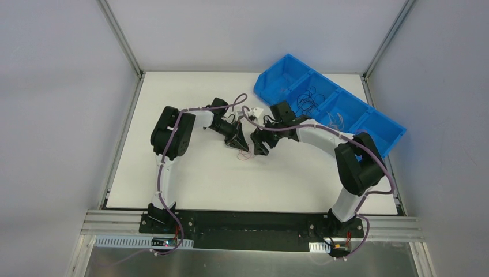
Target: Untangle the cables
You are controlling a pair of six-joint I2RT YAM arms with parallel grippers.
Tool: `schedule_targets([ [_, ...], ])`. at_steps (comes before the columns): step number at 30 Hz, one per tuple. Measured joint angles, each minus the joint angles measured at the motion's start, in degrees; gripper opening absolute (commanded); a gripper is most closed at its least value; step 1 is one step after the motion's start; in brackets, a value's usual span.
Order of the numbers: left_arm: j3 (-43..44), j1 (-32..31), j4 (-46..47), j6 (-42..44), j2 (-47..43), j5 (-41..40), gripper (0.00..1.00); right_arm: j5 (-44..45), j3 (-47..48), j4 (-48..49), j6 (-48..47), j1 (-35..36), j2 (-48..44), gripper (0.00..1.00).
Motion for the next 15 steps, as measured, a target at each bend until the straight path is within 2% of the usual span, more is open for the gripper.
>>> schedule_targets([
  [6,0.0,0.0,0.13,-0.92,0.13,0.17,0.0,-1.36,11.91,-3.85,15.39,0.24,5.53,0.8],
  [9,-0.02,0.0,0.17,-0.94,0.13,0.17,0.0,-0.07,14.23,-4.92,21.97,0.63,7.91,0.78],
  [15,-0.02,0.0,0.2,-0.98,0.13,0.17,0.0,5.09,14.27,-7.65,25.03,2.34,10.95,0.71],
])
